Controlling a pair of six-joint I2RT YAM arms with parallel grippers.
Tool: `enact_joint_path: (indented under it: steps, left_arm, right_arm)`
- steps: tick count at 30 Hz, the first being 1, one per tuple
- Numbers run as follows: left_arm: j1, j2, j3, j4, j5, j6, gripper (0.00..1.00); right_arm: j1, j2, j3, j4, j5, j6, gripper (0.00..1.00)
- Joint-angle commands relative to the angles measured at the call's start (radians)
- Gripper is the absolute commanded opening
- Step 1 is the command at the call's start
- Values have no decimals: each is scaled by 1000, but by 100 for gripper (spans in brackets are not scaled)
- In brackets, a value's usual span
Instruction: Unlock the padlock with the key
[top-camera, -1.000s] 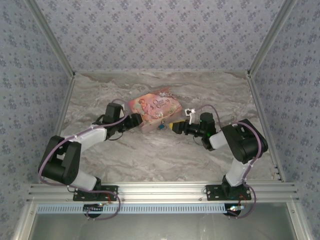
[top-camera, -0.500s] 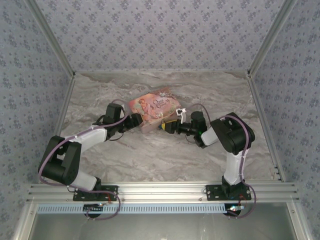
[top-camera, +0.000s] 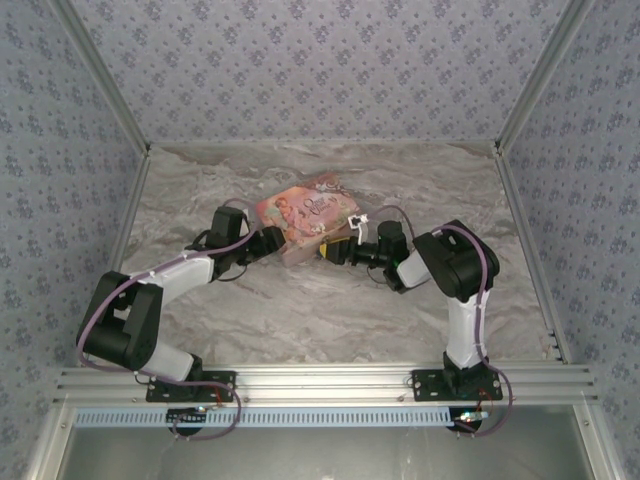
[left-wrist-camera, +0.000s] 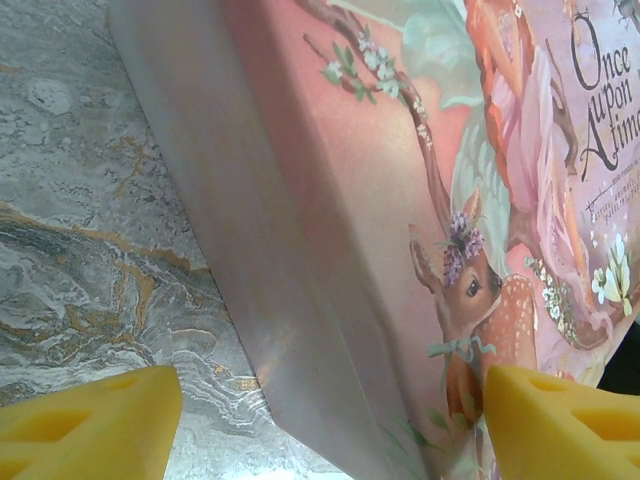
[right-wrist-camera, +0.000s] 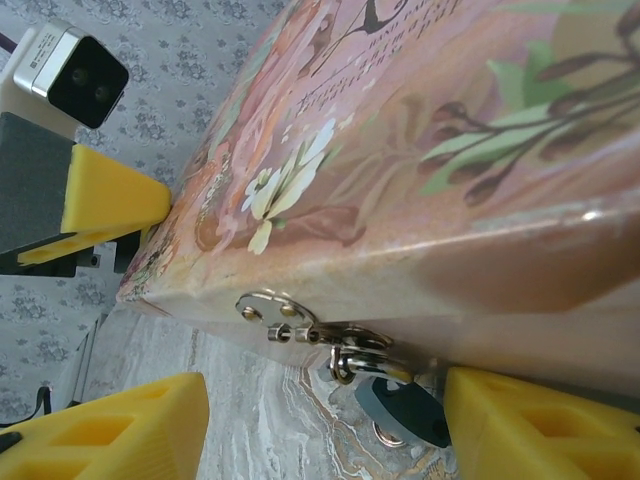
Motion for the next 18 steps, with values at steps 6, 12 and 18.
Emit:
enact_joint_path:
  steps: [6, 12, 18]
  left_arm:
    - [-8, -1, -15, -46, -20, 1, 78]
    - [-8, 0, -15, -46, -18, -1, 78]
    - [-8, -1, -13, -48, -18, -1, 78]
  right_arm:
    - [9, 19, 25, 100, -69, 42, 60]
    - [5, 19, 16, 97, -79, 41, 51]
    - [6, 19, 8, 112, -93, 40, 44]
